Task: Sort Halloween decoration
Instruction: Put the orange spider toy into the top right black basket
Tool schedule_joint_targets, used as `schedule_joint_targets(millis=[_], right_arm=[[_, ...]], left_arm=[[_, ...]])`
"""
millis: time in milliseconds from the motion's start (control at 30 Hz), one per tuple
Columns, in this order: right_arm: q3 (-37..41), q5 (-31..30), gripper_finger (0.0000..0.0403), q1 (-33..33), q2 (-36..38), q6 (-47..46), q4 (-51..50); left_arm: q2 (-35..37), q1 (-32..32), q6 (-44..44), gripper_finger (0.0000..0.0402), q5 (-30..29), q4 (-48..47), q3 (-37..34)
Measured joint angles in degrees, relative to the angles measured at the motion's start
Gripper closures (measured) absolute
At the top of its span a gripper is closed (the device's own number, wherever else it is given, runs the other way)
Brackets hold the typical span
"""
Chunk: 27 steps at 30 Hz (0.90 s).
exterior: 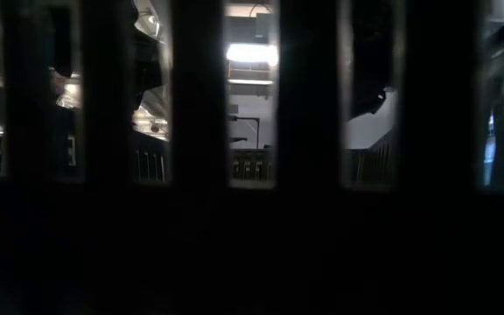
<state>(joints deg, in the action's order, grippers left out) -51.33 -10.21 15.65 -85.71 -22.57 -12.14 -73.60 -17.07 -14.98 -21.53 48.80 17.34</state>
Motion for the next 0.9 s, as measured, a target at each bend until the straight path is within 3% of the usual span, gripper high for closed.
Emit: schedule_joint_targets(millis=[267, 900], right_arm=[[2.64, -4.25, 0.0242, 2.50, 0.02, -2.76, 1.56], [13.18, -3.29, 0.0242, 2.35, 0.03, -5.69, 12.57]], left_arm=[[0.00, -0.01, -0.09, 0.0300, -0.05, -0.07, 0.00], [0.00, 0.00, -1.16, 0.0300, -0.24, -0.36, 0.00]])
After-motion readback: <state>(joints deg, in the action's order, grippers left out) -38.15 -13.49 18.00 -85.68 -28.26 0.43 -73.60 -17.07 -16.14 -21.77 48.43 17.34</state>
